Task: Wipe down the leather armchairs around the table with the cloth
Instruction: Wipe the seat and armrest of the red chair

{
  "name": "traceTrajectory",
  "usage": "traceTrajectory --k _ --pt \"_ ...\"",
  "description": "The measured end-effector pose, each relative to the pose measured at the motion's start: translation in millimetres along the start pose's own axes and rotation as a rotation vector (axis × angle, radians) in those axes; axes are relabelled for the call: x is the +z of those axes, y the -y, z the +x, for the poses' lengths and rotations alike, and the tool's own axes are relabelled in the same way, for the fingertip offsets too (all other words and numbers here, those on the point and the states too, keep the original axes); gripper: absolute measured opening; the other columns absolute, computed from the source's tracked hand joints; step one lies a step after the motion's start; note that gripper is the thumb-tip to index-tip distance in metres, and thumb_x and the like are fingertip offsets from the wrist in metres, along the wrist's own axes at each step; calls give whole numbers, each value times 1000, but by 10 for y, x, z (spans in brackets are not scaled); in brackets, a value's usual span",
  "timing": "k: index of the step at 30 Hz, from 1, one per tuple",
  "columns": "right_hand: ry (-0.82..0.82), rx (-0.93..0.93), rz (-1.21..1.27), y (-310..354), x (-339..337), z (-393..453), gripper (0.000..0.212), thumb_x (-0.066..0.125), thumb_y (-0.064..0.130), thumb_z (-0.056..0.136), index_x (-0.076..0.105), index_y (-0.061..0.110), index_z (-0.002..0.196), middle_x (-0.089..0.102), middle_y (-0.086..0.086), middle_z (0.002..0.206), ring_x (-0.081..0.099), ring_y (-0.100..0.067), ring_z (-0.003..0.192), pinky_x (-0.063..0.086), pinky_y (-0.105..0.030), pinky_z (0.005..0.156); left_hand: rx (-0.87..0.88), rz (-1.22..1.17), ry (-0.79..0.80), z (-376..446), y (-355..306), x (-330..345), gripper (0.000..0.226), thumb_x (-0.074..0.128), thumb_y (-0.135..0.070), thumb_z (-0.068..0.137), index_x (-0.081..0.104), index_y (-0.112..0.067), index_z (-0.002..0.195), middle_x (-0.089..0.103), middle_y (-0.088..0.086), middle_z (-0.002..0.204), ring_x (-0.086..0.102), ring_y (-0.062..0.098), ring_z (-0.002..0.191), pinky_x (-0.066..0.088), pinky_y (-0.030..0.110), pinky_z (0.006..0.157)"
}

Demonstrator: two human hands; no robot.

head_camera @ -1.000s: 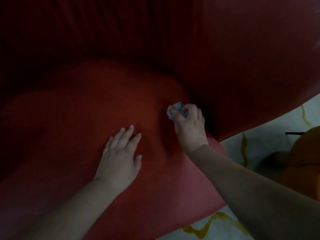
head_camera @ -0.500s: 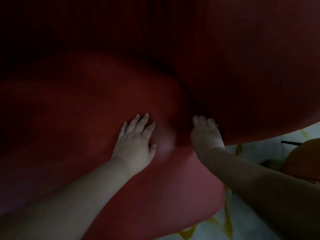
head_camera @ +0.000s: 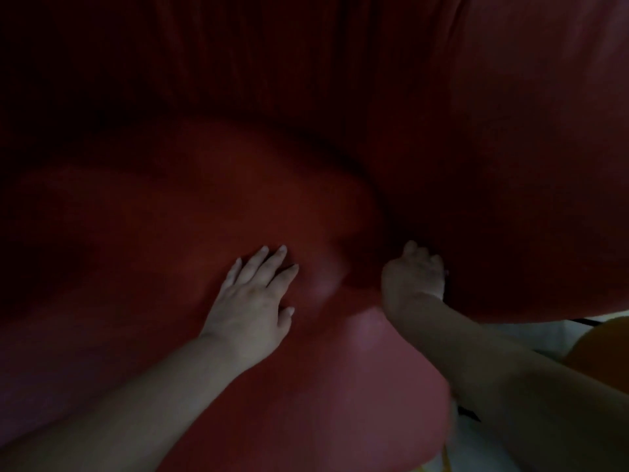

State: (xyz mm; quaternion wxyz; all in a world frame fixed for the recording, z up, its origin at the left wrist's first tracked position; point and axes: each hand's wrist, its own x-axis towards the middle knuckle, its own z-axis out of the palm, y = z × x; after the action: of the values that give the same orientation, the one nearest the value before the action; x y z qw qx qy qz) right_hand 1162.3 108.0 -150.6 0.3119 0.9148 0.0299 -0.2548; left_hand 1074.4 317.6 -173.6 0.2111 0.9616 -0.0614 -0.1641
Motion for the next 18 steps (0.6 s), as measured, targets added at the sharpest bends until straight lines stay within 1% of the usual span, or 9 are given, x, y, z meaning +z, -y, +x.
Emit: traceTrajectory --k 2,4,6,10,13,15,16,17,18 --pt "-231 33 210 12 -107 -37 35 40 14 92 58 19 121 41 -9 127 42 -26 114 37 -36 91 -53 -12 -18 4 92 -66 64 39 -48 94 15 -33 152 -8 -12 160 -17 7 144 -8 35 118" --pt "-451 29 503 87 -172 -29 42 52 15 89 50 22 131 37 -9 129 39 -27 113 36 -38 92 -94 -34 -36 16 187 -110 64 40 -48 94 16 -32 152 -7 -12 160 -16 7 144 -7 35 118" --pt "-540 36 812 229 -267 69 52 57 13 88 45 23 137 36 -10 132 37 -28 115 33 -41 97 -109 -52 -50 34 265 -147 64 41 -47 94 18 -32 151 -6 -12 160 -15 6 144 -8 34 117" --pt "-480 231 1166 506 -361 418 57 53 2 82 46 19 136 34 -16 140 31 -33 125 31 -46 102 -149 -48 -110 118 439 -194 65 44 -46 93 19 -31 151 -6 -11 160 -16 5 143 -9 33 116" --pt "-403 319 1283 677 -356 667 57 51 4 86 42 21 140 32 -13 143 32 -29 128 32 -37 102 -194 -49 -173 180 585 -205 65 46 -45 92 22 -30 151 -2 -8 161 -13 7 145 -8 32 116" --pt "-420 344 1564 789 -451 851 45 52 10 93 47 24 135 43 2 130 48 -16 115 43 -15 86 -194 -39 -144 188 644 -234 66 44 -47 92 20 -31 151 -3 -9 161 -14 6 145 -10 30 116" --pt "-419 371 1708 846 -566 922 34 53 16 95 52 24 128 47 10 116 54 -10 103 48 -12 75 -173 -34 -137 181 661 -229 66 44 -47 92 19 -32 151 -4 -10 160 -14 6 145 -11 29 116" --pt "-433 376 1727 900 -663 1005 27 53 22 95 54 24 122 46 14 107 55 -7 95 51 -16 72 -161 -28 -141 170 670 -228 65 44 -47 92 19 -32 151 -3 -10 160 -14 6 145 -11 29 116" --pt "-430 336 1652 933 -748 1086 26 53 24 95 54 23 121 47 12 106 54 -8 96 52 -26 83 -150 -25 -118 167 691 -234 65 45 -47 92 21 -32 151 -2 -10 160 -13 6 145 -11 29 116"
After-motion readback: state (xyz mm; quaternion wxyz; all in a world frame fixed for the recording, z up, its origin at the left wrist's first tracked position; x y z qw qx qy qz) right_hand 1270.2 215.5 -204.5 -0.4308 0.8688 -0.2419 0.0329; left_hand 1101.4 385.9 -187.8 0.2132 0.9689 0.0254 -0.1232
